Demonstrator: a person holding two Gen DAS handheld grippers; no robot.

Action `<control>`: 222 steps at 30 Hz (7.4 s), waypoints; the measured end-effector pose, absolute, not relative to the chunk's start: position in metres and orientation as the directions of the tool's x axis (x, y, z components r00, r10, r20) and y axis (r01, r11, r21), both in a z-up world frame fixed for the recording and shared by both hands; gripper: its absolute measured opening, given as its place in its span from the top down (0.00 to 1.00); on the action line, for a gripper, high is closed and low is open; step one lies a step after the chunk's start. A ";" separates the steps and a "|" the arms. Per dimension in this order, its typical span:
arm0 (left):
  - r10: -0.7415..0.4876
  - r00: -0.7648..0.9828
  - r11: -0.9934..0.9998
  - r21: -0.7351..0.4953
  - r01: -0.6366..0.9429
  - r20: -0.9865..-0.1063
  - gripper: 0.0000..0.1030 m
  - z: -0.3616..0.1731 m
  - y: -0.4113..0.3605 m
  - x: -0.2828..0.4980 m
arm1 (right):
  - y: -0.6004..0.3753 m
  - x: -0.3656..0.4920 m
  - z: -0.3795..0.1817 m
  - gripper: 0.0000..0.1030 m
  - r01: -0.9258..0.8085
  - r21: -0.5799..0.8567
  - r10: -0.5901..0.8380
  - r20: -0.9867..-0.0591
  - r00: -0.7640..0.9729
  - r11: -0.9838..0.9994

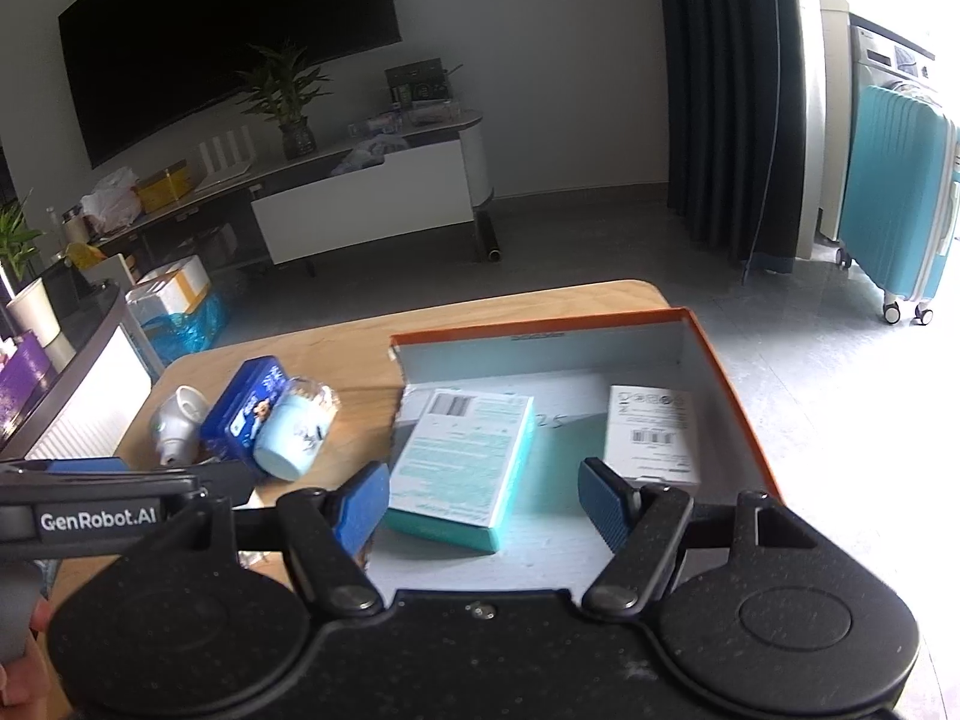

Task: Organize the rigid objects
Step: 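Withdraw both open tools from the tray back over the table objects, then grasp the white socket adapter with left tool while right tool grasps black charger, then carry the white adapter and black charger toward the orange-rimmed tray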

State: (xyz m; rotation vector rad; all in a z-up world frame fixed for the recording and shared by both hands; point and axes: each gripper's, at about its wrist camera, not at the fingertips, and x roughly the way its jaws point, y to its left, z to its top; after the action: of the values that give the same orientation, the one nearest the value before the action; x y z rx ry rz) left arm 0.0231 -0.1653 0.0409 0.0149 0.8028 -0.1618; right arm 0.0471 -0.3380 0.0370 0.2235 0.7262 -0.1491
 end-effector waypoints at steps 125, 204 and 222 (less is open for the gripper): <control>-0.095 0.707 0.995 -0.059 0.075 -0.701 0.18 0.011 -0.058 -0.018 | -0.215 0.040 0.011 0.30 -0.047 0.089 0.096 -0.686 0.721 0.995; -0.309 0.657 0.922 -0.049 0.383 -0.687 0.18 0.022 -0.235 0.000 | -0.395 0.003 0.040 0.30 0.298 0.128 -0.156 -0.625 0.765 0.946; -0.321 0.647 0.911 -0.039 0.410 -0.692 0.18 0.020 -0.252 0.021 | -0.408 0.045 0.036 0.30 0.281 0.118 -0.143 -0.642 0.753 0.952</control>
State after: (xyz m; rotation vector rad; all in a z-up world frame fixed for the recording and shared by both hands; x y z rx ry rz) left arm 0.0209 -0.2517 0.0200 0.1253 0.7610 -0.4171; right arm 0.0454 -0.4084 0.0357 0.2127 0.6802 -0.2334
